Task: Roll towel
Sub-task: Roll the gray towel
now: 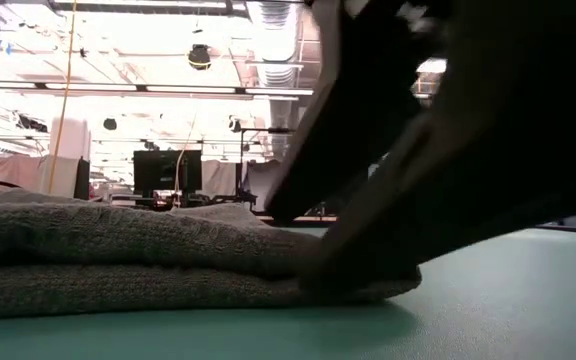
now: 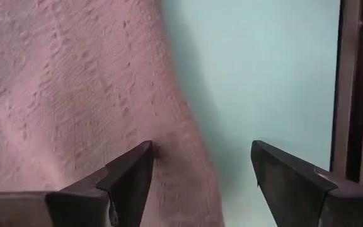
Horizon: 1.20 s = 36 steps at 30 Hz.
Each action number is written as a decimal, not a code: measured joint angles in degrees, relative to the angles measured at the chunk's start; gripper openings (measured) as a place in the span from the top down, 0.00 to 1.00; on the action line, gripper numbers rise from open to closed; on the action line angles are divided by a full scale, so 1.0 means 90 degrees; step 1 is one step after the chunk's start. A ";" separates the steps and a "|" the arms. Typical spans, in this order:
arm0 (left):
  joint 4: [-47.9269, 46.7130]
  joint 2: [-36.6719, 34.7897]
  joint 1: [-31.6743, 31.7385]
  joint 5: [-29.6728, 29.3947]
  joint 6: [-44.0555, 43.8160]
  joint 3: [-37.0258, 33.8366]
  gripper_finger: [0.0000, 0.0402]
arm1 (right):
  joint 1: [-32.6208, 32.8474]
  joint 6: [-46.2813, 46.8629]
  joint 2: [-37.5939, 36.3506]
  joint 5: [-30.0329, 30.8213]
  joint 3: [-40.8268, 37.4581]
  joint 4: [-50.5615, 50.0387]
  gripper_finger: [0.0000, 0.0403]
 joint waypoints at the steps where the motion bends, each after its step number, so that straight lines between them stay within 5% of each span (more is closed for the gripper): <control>1: 0.0080 -0.0001 -0.0001 -0.0041 -0.0003 -0.0070 0.36 | 0.0024 0.0003 0.0022 0.0060 0.0007 0.0032 0.50; 10: 0.0196 -0.0058 0.0059 -0.0533 -0.0364 -0.0709 0.39 | -0.0129 0.0875 0.0270 0.0399 0.0044 -0.0509 0.50; 22: -0.0302 -0.0010 0.0336 -0.1279 0.0369 -0.0925 0.73 | -0.0373 0.1003 0.0356 0.0826 0.0022 -0.0524 0.56; 31: 0.0369 -0.0053 0.0300 -0.1325 0.0574 -0.1495 0.93 | -0.0652 0.1445 0.0361 0.0749 0.0017 -0.0676 0.67; 36: 0.0275 -0.0034 0.0326 -0.1350 0.0787 -0.1478 0.99 | -0.0799 0.1810 0.0371 0.0746 0.0014 -0.0997 0.87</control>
